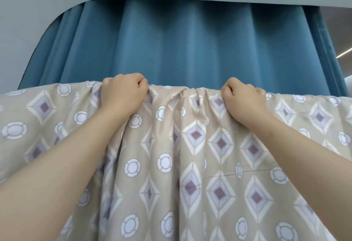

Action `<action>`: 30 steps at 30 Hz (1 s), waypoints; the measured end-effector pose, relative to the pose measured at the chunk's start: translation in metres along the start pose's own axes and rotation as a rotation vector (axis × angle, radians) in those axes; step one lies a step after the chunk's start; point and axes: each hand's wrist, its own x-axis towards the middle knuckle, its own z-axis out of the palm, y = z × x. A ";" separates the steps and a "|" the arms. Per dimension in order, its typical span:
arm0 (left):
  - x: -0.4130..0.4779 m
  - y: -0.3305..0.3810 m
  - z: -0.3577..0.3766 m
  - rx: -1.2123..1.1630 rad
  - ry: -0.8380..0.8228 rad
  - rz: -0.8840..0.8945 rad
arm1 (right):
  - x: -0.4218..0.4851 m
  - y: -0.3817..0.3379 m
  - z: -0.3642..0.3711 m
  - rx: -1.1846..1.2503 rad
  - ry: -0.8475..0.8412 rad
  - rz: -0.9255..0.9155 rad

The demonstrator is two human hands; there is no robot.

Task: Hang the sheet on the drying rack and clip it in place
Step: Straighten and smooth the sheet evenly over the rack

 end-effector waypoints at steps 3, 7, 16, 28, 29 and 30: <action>0.008 0.044 -0.001 -0.209 -0.118 0.109 | -0.003 0.000 -0.003 -0.021 0.040 0.016; -0.004 0.046 0.016 0.026 -0.229 0.280 | -0.007 0.005 -0.006 0.009 -0.012 0.023; -0.006 0.003 -0.011 0.317 0.062 0.117 | -0.007 0.003 -0.011 -0.029 -0.009 -0.039; -0.026 0.013 0.015 -0.100 0.063 0.296 | -0.009 0.015 -0.008 0.136 -0.053 -0.063; -0.026 0.013 0.015 -0.067 0.087 0.319 | -0.009 0.015 -0.008 0.142 -0.045 -0.063; -0.026 0.015 0.012 -0.046 0.088 0.330 | -0.011 0.014 -0.008 0.136 -0.032 -0.067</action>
